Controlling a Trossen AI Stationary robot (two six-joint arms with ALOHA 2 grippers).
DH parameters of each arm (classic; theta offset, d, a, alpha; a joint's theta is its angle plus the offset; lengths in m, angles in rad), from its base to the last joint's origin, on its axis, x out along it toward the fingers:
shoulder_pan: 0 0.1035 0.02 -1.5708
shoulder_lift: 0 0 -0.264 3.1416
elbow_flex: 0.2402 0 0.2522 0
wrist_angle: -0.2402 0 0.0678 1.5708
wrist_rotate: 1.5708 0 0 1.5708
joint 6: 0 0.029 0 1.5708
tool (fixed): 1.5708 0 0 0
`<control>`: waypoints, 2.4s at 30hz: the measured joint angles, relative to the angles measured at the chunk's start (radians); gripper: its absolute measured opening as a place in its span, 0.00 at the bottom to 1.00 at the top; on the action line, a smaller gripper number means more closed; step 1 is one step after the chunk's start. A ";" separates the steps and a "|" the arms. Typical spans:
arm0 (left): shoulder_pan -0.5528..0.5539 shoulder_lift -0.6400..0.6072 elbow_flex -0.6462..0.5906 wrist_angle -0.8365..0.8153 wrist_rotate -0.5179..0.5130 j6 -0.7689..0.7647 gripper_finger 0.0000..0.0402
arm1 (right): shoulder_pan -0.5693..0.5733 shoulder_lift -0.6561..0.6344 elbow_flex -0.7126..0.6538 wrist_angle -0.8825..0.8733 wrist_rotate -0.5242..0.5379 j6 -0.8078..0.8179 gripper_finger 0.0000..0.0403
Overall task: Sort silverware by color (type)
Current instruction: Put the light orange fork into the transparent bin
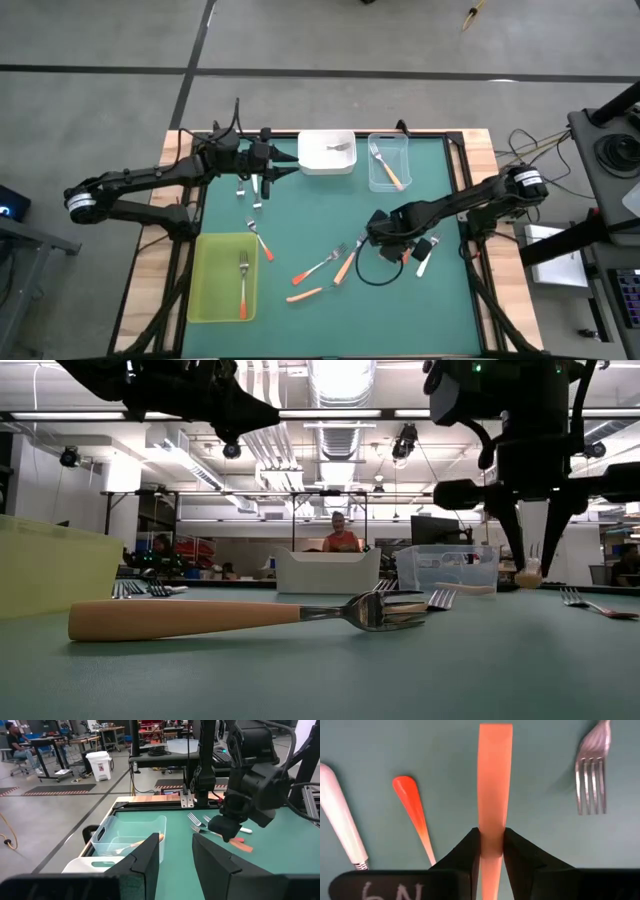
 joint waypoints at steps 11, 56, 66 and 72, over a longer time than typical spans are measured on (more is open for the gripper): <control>0.000 0.000 0.000 0.000 0.000 0.005 0.25 | 0.000 0.018 0.003 0.001 0.055 0.023 0.25; 0.000 0.000 0.000 -0.061 -0.338 0.222 0.25 | -0.121 -0.026 0.291 -0.209 0.075 2.302 0.33; 0.000 0.000 0.000 -0.078 -0.340 0.244 0.25 | -0.160 -0.088 0.166 -0.174 0.045 2.368 0.38; 0.001 0.000 0.000 -0.097 -0.345 0.266 0.25 | -0.186 -0.140 0.054 -0.074 0.031 2.415 0.39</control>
